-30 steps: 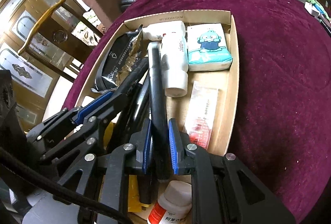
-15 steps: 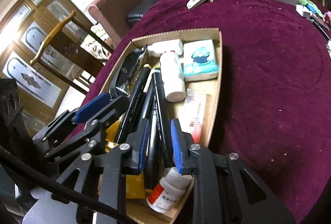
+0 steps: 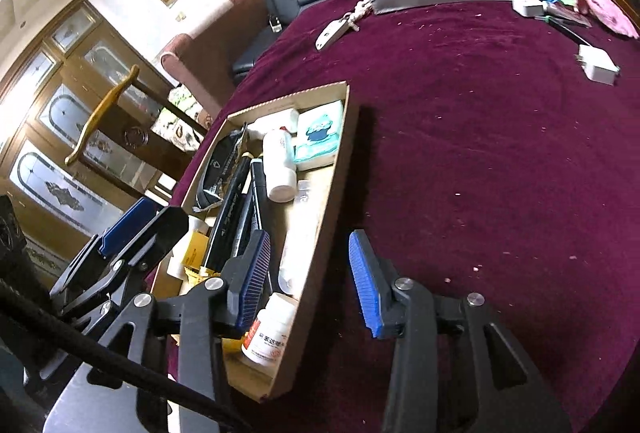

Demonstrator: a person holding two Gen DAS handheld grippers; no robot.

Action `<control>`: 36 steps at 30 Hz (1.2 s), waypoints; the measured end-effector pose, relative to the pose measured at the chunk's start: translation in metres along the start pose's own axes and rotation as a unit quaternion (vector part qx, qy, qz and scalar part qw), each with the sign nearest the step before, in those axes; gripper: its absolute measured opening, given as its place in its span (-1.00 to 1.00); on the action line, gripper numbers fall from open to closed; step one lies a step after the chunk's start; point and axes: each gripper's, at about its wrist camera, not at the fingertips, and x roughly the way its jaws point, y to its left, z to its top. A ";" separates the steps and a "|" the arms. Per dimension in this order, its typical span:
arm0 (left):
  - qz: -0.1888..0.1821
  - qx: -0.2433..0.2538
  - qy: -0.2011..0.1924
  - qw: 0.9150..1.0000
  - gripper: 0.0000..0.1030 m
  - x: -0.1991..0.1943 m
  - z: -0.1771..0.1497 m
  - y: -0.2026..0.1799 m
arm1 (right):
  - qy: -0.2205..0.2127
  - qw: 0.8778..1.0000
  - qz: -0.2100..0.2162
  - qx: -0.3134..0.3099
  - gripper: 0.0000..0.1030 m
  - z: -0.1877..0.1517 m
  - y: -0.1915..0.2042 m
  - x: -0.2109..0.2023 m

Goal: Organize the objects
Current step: 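Withdraw both grippers from the tray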

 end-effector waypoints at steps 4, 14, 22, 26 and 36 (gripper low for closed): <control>0.009 -0.001 -0.007 1.000 0.25 -0.007 -0.004 -0.005 | -0.013 1.000 0.002 0.011 -0.10 -0.002 -0.011 -0.012; 0.072 -0.003 -0.052 0.996 0.65 -0.035 -0.012 -0.006 | -0.027 0.999 -0.024 -0.008 -0.09 -0.018 -0.016 -0.020; 0.109 -0.032 -0.063 0.992 0.77 -0.055 -0.019 0.009 | -0.054 0.990 -0.098 -0.081 0.03 -0.035 0.006 -0.020; 0.092 -0.065 -0.058 0.992 0.84 -0.059 -0.021 0.022 | -0.062 0.986 -0.121 -0.100 0.09 -0.038 0.013 -0.019; 0.097 -0.107 -0.050 0.988 0.86 -0.056 -0.031 0.045 | -0.110 0.963 -0.190 -0.154 0.22 -0.048 0.034 -0.024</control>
